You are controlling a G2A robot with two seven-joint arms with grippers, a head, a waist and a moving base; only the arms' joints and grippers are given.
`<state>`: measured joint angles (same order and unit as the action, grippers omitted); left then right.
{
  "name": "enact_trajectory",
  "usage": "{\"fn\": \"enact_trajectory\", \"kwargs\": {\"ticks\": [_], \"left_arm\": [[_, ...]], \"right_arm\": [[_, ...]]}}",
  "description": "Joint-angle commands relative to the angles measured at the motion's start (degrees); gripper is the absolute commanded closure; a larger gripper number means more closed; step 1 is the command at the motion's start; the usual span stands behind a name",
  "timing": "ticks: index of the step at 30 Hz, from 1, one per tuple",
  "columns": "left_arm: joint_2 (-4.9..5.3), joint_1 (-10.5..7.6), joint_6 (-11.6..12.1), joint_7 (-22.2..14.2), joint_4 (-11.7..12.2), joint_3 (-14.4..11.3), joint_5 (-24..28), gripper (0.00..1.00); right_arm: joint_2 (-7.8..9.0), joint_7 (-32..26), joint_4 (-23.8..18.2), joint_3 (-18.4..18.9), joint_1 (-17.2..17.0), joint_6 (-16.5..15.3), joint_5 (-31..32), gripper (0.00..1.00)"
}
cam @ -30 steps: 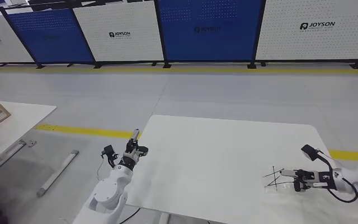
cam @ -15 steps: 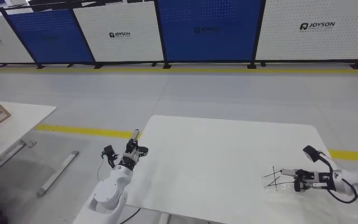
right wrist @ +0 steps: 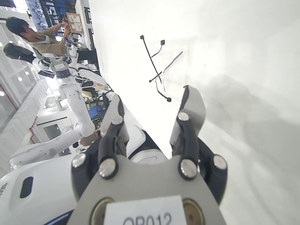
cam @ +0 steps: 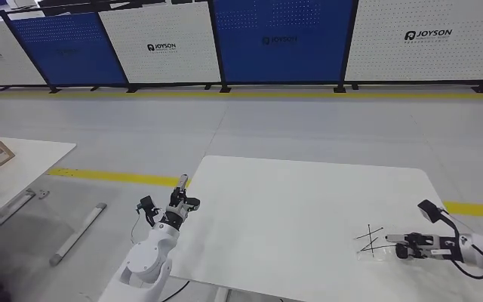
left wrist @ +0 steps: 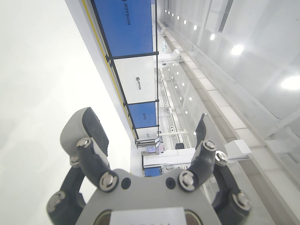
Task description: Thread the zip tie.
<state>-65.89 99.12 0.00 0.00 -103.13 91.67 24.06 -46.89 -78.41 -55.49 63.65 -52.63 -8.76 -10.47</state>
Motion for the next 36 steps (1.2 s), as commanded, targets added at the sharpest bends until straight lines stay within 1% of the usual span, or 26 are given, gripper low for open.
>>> {"fn": "enact_trajectory", "kwargs": {"ticks": [1, 5, 6, 8, 11, 12, 13, 14, 19, 21, 23, 25, 27, 30, 32, 36], "left_arm": [[0.00, 0.00, 0.0, 0.0, 0.0, 0.0, 0.0, 0.00], [0.00, 0.00, 0.0, 0.0, 0.0, 0.0, 0.0, 0.00], [0.00, 0.00, 0.0, 0.0, 0.0, 0.0, 0.0, 0.00], [0.00, 0.00, 0.0, 0.0, 0.0, 0.0, 0.0, 0.00], [0.00, 0.00, 0.0, 0.0, 0.0, 0.0, 0.0, 0.00], [0.00, 0.00, 0.0, 0.0, 0.0, 0.0, 0.0, 0.00], [0.00, 0.00, 0.0, 0.0, 0.0, 0.0, 0.0, 0.00], [0.00, 0.00, 0.0, 0.0, 0.0, 0.0, 0.0, 0.00], [0.00, 0.00, 0.0, 0.0, 0.0, 0.0, 0.0, 0.00], [0.00, 0.00, 0.0, 0.0, 0.0, 0.0, 0.0, 0.00], [0.00, 0.00, 0.0, 0.0, 0.0, 0.0, 0.0, 0.00], [0.00, 0.00, 0.0, 0.0, 0.0, 0.0, 0.0, 0.00], [0.00, 0.00, 0.0, 0.0, 0.0, 0.0, 0.0, 0.00], [0.00, 0.00, 0.0, 0.0, 0.0, 0.0, 0.0, 0.00], [0.00, 0.00, 0.0, 0.0, 0.0, 0.0, 0.0, 0.00], [0.00, 0.00, 0.0, 0.0, 0.0, 0.0, 0.0, 0.00]], "right_arm": [[-0.05, -0.3, 0.6, -0.1, 0.3, 0.4, 0.0, 0.62], [-0.29, -0.2, 1.4, -0.7, 0.9, 1.1, 0.4, 0.66], [-0.34, -0.2, 1.6, -0.8, 1.0, 1.1, 0.5, 0.69], [-0.44, -0.2, 2.0, -1.0, 1.3, 1.2, 0.6, 0.71], [-0.56, 0.3, 2.4, -1.3, 1.6, 1.8, 1.2, 0.80], [-0.60, 0.3, 2.5, -1.4, 1.7, 1.9, 1.3, 0.80], [-0.63, 0.4, 2.7, -1.5, 1.8, 2.2, 1.4, 0.78], [-0.70, 0.5, 2.8, -1.6, 1.9, 2.4, 1.4, 0.79], [-1.03, 0.3, 3.6, -2.2, 2.5, 2.6, 1.4, 0.78], [-1.18, 0.3, 3.9, -2.5, 2.7, 2.6, 1.5, 0.81], [-1.28, 0.3, 4.2, -2.7, 2.9, 2.6, 1.5, 0.95], [-1.38, 0.2, 4.5, -2.9, 3.2, 2.6, 1.5, 1.00], [-1.45, 0.2, 4.8, -2.9, 3.4, 2.5, 1.5, 1.00], [-1.47, 0.0, 5.3, -2.6, 3.5, 1.9, 0.8, 1.00], [-1.43, -0.5, 5.5, -2.1, 3.4, 0.8, -0.5, 1.00], [-1.17, -1.2, 5.5, -0.5, 2.3, -2.9, -5.8, 1.00]]}}
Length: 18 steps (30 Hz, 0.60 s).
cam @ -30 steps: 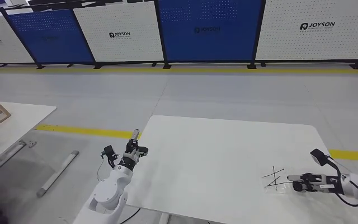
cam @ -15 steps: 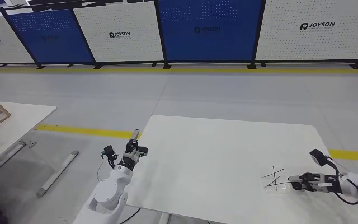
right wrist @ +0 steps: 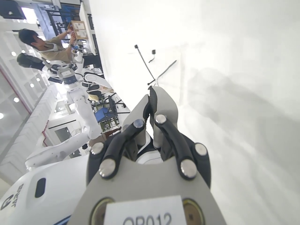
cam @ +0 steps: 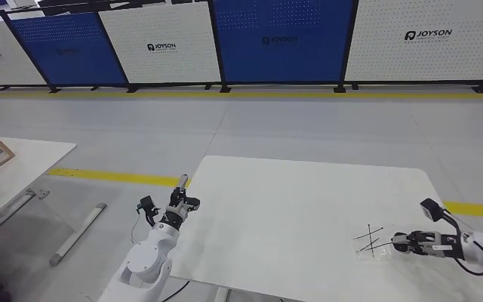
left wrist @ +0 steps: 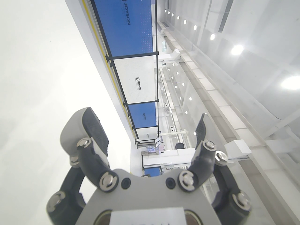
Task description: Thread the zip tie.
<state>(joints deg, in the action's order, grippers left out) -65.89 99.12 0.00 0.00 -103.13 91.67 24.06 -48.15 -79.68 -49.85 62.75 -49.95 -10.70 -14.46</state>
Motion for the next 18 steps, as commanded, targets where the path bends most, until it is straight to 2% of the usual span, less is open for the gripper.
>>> {"fn": "enact_trajectory", "kwargs": {"ticks": [1, 5, 8, 18], "left_arm": [[0.00, 0.00, 0.0, 0.0, 0.0, 0.0, 0.0, 0.00], [0.00, 0.00, 0.0, 0.0, 0.0, 0.0, 0.0, 0.00], [0.00, 0.00, 0.0, 0.0, 0.0, 0.0, 0.0, 0.00], [0.00, 0.00, 0.0, 0.0, 0.0, 0.0, 0.0, 0.00]], "right_arm": [[0.17, 0.0, -0.4, 0.5, -0.8, -1.9, -3.4, 1.00], [0.65, 0.0, -1.5, 0.4, -2.7, -3.9, -12.9, 1.00], [1.35, 0.0, -3.0, -2.0, -3.9, -3.4, -20.5, 1.00], [1.35, 0.0, -3.0, -2.0, -3.9, -3.4, -20.5, 1.00]]}}
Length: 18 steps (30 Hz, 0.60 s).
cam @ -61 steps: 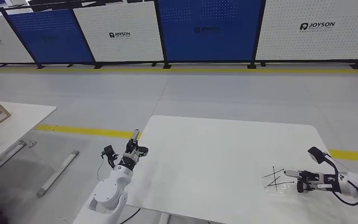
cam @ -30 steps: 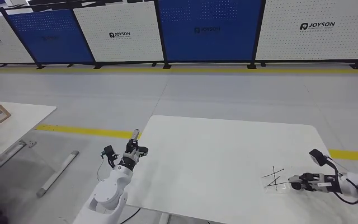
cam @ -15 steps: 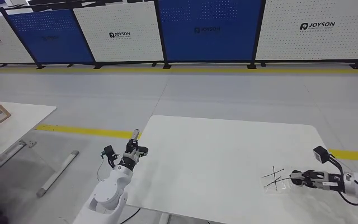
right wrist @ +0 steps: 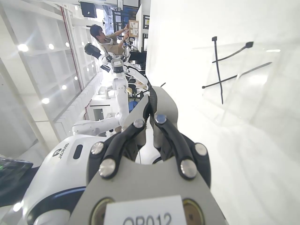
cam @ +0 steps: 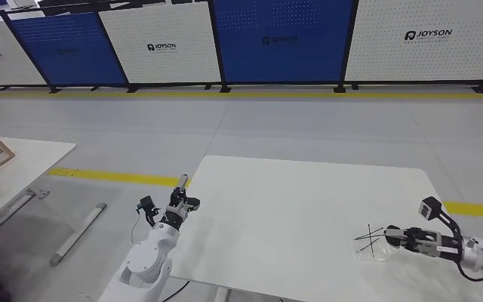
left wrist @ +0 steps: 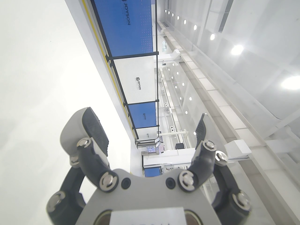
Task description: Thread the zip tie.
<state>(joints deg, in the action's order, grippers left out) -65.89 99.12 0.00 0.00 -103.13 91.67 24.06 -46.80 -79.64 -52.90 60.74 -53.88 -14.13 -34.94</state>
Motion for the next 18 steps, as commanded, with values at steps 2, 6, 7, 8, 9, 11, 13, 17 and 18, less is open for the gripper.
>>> {"fn": "enact_trajectory", "kwargs": {"ticks": [2, 6, 7, 8, 9, 11, 13, 17, 18], "left_arm": [[0.00, 0.00, 0.0, 0.0, 0.0, 0.0, 0.0, 0.00], [0.00, 0.00, 0.0, 0.0, 0.0, 0.0, 0.0, 0.00], [0.00, 0.00, 0.0, 0.0, 0.0, 0.0, 0.0, 0.00], [0.00, 0.00, 0.0, 0.0, 0.0, 0.0, 0.0, 0.00], [0.00, 0.00, 0.0, 0.0, 0.0, 0.0, 0.0, 0.00], [0.00, 0.00, 0.0, 0.0, 0.0, 0.0, 0.0, 0.00], [0.00, 0.00, 0.0, 0.0, 0.0, 0.0, 0.0, 0.00], [0.00, 0.00, 0.0, 0.0, 0.0, 0.0, 0.0, 0.00], [0.00, 0.00, 0.0, 0.0, 0.0, 0.0, 0.0, 0.00]], "right_arm": [[0.00, 0.0, 0.0, 0.0, 0.0, 0.0, 0.0, 1.00], [-0.18, 1.8, -2.7, 0.4, -1.2, -0.6, -0.9, 1.00], [-0.22, 1.4, -3.5, 0.8, -1.7, -1.6, -2.2, 1.00], [-0.23, 0.9, -4.4, 1.5, -2.4, -2.9, -3.8, 1.00], [-0.24, 0.7, -5.4, 1.9, -2.9, -4.0, -4.9, 1.00], [-0.32, 0.2, -7.9, 2.9, -4.3, -5.4, -7.8, 1.00], [-0.52, 0.0, -10.1, 3.2, -5.3, -5.4, -9.4, 1.00], [-0.88, 1.6, -11.2, 2.3, -5.6, -4.3, -8.2, 1.00], [-0.88, 1.6, -11.2, 2.3, -5.6, -4.3, -8.2, 1.00]]}}
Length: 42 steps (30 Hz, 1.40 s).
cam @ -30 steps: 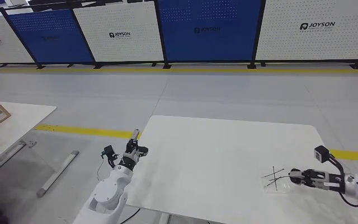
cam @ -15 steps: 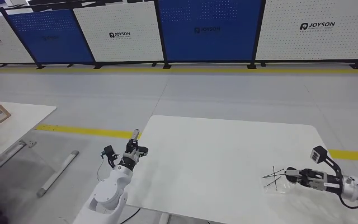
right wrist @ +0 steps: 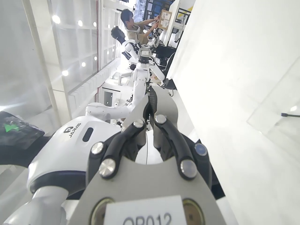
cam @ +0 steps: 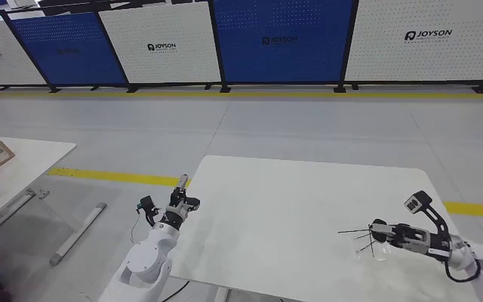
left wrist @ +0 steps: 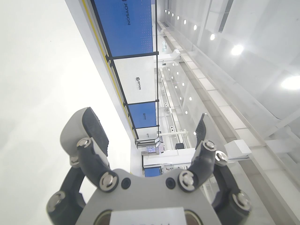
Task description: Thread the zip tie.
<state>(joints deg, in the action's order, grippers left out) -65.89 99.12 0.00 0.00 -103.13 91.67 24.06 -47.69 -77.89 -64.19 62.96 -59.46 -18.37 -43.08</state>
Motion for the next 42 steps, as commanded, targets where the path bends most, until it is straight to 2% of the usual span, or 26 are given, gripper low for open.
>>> {"fn": "enact_trajectory", "kwargs": {"ticks": [1, 14, 17, 18, 20, 23, 24, 25, 26, 28, 33, 38, 42], "left_arm": [[0.00, 0.00, 0.0, 0.0, 0.0, 0.0, 0.0, 0.00], [0.00, 0.00, 0.0, 0.0, 0.0, 0.0, 0.0, 0.00], [-0.09, -0.68, -0.9, -1.3, -1.0, -0.8, 0.5, 0.00], [-0.14, -0.75, -1.7, -2.5, -1.9, -1.2, 1.5, 0.00], [-0.07, -0.58, -4.9, -6.4, -3.1, -1.5, 3.9, 0.00], [0.34, -0.87, -13.3, -13.9, -4.5, -1.6, 6.7, 0.00], [0.60, -1.40, -16.9, -16.7, -4.5, -1.5, 6.8, 0.00], [0.72, -1.80, -18.9, -18.1, -4.3, -1.6, 7.0, 0.00], [0.78, -2.12, -19.5, -18.8, -3.6, -1.8, 7.3, 0.00], [0.90, -2.70, -19.5, -19.5, -2.5, -2.3, 8.5, 0.00], [0.90, -2.70, -19.5, -19.5, -2.5, -2.3, 8.5, 0.00], [0.90, -2.70, -19.5, -19.5, -2.5, -2.3, 8.5, 0.00], [0.90, -2.70, -19.5, -19.5, -2.5, -2.3, 8.5, 0.00]], "right_arm": [[0.02, -0.1, 0.1, 0.0, 0.0, 0.0, -0.1, 1.00], [0.02, -0.1, 0.1, 0.0, 0.0, 0.0, -0.1, 1.00], [0.02, -0.1, 0.1, 0.0, 0.0, 0.0, -0.1, 1.00], [0.02, -0.1, 0.1, 0.0, 0.0, 0.0, -0.1, 1.00], [0.02, -0.1, 0.1, 0.0, 0.0, 0.0, -0.1, 1.00], [0.02, -0.1, 0.1, 0.0, 0.0, 0.0, -0.1, 1.00], [0.02, -0.1, 0.1, 0.0, 0.0, 0.0, -0.1, 1.00], [0.02, -0.1, 0.1, 0.0, 0.0, 0.0, -0.1, 1.00], [0.02, -0.1, 0.1, 0.0, 0.0, 0.0, -0.1, 1.00], [0.02, -0.1, 0.1, 0.0, 0.0, 0.0, -0.1, 1.00], [-0.03, 0.6, -0.3, 0.2, -0.2, 0.0, -0.4, 1.00], [-0.35, 0.1, -4.2, 1.4, -2.6, -1.1, -4.2, 1.00], [-1.55, 1.1, -7.3, -1.2, -3.1, -1.1, -3.8, 1.00]]}}
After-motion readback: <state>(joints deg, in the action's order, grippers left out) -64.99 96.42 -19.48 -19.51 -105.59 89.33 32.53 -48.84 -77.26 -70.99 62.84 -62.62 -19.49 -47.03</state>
